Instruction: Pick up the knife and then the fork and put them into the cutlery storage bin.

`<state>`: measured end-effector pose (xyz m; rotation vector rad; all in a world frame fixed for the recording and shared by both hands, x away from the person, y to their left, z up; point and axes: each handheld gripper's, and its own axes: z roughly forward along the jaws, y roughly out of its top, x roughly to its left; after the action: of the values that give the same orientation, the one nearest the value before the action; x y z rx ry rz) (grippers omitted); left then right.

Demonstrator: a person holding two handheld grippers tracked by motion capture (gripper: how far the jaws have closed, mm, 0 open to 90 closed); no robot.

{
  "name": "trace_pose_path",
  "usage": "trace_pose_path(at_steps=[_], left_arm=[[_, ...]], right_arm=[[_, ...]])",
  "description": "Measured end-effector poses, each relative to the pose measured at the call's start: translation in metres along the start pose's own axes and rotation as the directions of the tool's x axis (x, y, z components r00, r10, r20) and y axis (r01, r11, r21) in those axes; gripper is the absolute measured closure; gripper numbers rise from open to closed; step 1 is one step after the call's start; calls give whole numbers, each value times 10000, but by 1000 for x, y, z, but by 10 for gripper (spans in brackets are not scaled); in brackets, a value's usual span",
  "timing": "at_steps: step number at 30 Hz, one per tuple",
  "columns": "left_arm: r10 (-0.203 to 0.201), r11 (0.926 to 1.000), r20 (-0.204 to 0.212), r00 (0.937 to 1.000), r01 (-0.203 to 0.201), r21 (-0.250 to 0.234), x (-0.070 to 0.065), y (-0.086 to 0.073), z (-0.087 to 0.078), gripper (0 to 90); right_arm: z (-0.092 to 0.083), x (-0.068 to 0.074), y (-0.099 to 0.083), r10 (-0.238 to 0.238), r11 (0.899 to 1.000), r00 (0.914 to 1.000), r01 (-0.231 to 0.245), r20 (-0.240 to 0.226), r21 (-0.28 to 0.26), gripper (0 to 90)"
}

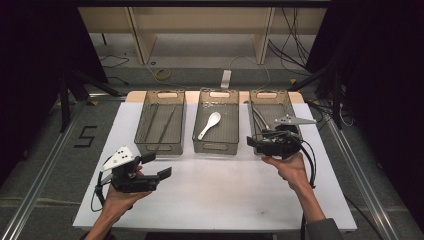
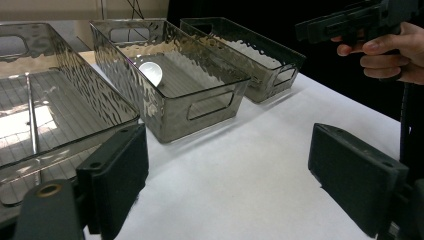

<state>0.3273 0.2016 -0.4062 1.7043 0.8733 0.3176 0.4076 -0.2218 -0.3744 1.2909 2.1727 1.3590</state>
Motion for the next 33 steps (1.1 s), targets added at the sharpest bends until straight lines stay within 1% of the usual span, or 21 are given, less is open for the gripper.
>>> trace_pose_path(at_steps=[5, 8, 10, 12, 17, 20, 22, 29, 33], left_arm=[[-12, 10000, 20, 10000, 12, 37, 0, 0, 0, 156], [-34, 10000, 29, 10000, 34, 36, 0, 0, 0, 156], [-104, 9999, 50, 9999, 104, 35, 0, 0, 1, 156], [-43, 9999, 58, 10000, 42, 129, 1, 0, 2, 156], [-35, 9999, 50, 10000, 34, 119, 0, 0, 2, 156], [-22, 9999, 67, 10000, 21, 111, 0, 0, 2, 157], [22, 9999, 99, 9999, -23, 150, -1, 0, 2, 156], [74, 9997, 171, 9998, -78, 212, -2, -1, 2, 157], [105, 9997, 186, 9998, -110, 239, -2, -1, 2, 156]], right_arm=[[0, 7, -5, -96, 9998, 9999, 94, -118, -173, 273], [0, 8, -10, -84, 9995, 9995, 74, -296, -317, 265], [-2, 9, -12, -94, 9993, 9994, 82, -327, -367, 259], [-3, 9, -15, -101, 9991, 9992, 85, -384, -422, 255], [-5, 11, -20, -153, 9986, 9987, 129, -489, -506, 242], [-7, 14, -22, -333, 9979, 9982, 304, -501, -567, 237], [-8, 16, -23, -361, 9975, 9979, 328, -530, -628, 231], [-12, 23, -29, -699, 9933, 9958, 640, -591, -959, 230], [-14, 26, -35, -862, 9913, 9943, 792, -634, -1055, 230]])
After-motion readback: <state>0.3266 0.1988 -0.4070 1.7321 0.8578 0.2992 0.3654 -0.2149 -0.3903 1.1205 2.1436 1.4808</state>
